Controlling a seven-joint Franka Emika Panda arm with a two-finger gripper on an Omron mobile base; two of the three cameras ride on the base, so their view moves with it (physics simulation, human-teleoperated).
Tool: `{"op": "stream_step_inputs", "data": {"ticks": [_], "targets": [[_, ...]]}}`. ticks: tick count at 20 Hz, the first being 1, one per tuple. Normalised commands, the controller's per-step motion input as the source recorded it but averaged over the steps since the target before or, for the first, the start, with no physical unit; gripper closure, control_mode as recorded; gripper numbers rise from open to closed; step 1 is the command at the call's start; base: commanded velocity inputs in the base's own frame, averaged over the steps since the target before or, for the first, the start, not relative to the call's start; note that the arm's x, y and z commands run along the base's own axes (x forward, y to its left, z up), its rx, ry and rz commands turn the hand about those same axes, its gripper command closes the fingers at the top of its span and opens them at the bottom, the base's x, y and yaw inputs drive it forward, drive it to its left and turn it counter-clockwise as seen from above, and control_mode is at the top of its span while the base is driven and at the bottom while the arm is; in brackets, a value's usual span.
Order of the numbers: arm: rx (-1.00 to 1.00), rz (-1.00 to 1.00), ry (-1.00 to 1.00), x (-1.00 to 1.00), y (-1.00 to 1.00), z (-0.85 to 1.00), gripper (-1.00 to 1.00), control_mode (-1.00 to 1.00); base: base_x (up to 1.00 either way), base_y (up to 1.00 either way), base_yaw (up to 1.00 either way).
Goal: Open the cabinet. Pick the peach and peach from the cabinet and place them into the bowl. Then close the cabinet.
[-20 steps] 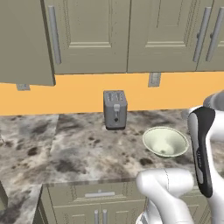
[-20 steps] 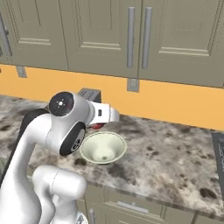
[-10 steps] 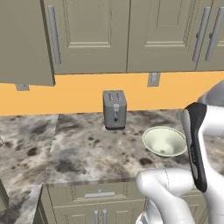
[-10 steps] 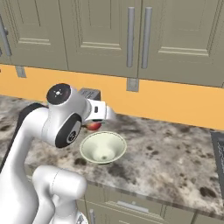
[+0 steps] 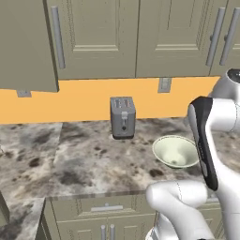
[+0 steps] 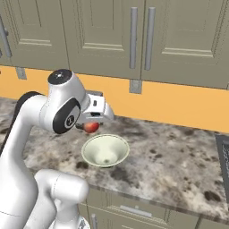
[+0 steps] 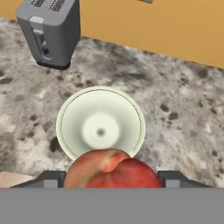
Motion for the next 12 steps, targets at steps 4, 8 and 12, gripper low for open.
{"op": "stream_step_inputs", "data": {"ticks": [4, 8, 12], "targets": [[0.03, 0.0, 0.0, 0.0, 0.0, -0.77, 1.0, -1.0, 0.0, 0.0, 0.0], [0.06, 0.0, 0.0, 0.02, 0.0, -0.86, 1.0, -1.0, 0.0, 0.0, 0.0], [0.01, 0.0, -0.01, 0.25, 0.11, -0.73, 1.0, -1.0, 0.0, 0.0, 0.0]]}}
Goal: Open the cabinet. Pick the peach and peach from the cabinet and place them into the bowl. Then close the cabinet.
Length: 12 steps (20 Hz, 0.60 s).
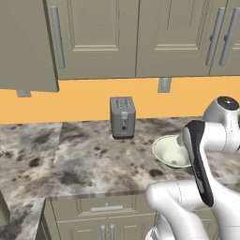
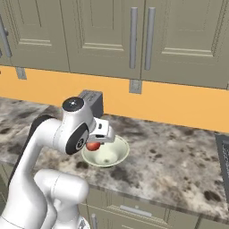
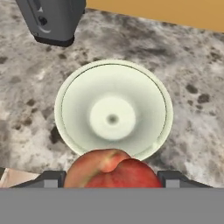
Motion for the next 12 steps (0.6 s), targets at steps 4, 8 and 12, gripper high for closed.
{"op": "stream_step_inputs", "data": {"ticks": [4, 8, 12], "targets": [[0.0, 0.0, -0.02, 0.51, 0.03, -0.34, 1.0, -1.0, 0.0, 0.0, 0.0], [0.0, 0.0, 0.0, 0.48, -0.01, -0.14, 1.0, -1.0, 0.0, 0.0, 0.0], [0.0, 0.0, 0.0, 0.53, -0.04, -0.1, 1.0, -1.0, 0.0, 0.0, 0.0]]}}
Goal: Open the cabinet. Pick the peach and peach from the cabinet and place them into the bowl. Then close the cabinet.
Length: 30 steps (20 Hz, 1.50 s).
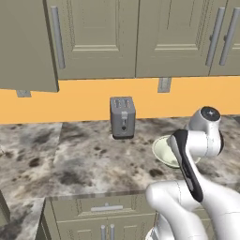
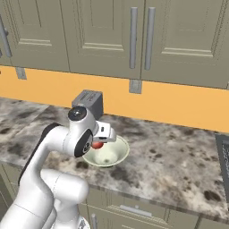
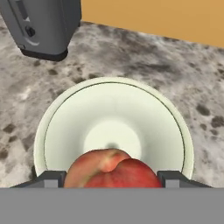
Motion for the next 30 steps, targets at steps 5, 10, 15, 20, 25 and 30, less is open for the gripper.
{"op": "stream_step_inputs", "data": {"ticks": [5, 10, 15, 20, 25, 30], "targets": [[0.0, 0.0, 0.0, 0.47, -0.06, -0.28, 1.0, -1.0, 0.0, 0.0, 0.0], [0.0, 0.0, 0.0, 0.11, -0.08, -0.46, 1.0, -1.0, 0.0, 0.0, 0.0], [0.0, 0.0, 0.0, 0.07, -0.03, -0.26, 1.0, -1.0, 0.0, 0.0, 0.0], [-0.01, 0.0, 0.0, 0.22, 0.0, -0.17, -1.0, -1.0, 0.0, 0.0, 0.0], [-0.01, 0.0, 0.0, 0.11, 0.0, -0.05, -1.0, -1.0, 0.0, 0.0, 0.0], [0.0, -0.02, 0.0, 0.0, 0.0, 0.12, -1.0, -1.0, 0.0, 0.0, 0.0]]}}
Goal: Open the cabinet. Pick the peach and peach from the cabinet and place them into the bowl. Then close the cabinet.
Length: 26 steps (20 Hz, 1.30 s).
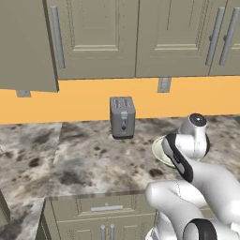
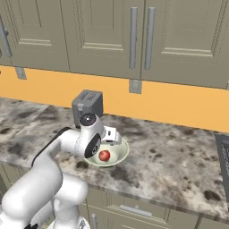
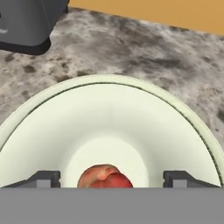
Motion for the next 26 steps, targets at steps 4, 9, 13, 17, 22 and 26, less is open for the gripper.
{"op": "stream_step_inputs", "data": {"ticks": [4, 9, 13, 17, 22, 26], "targets": [[0.0, -0.04, 0.0, 0.0, 0.0, 0.25, -1.0, -1.0, 0.0, 0.0, 0.0], [0.0, -0.01, -0.03, -0.03, 0.0, 0.15, -1.0, -1.0, 0.0, 0.0, 0.0], [0.0, 0.0, 0.0, 0.0, 0.0, 0.0, -1.0, -1.0, 0.0, 0.0, 0.0], [0.0, 0.0, -0.09, -0.08, 0.0, 0.0, -1.0, -1.0, 0.0, 0.0, 0.0], [-0.02, 0.01, -0.13, -0.19, 0.08, 0.0, -1.0, -1.0, 0.0, 0.0, 0.0], [-0.01, 0.0, -0.14, -0.29, 0.09, 0.06, -1.0, -1.0, 0.0, 0.0, 0.0]]}}
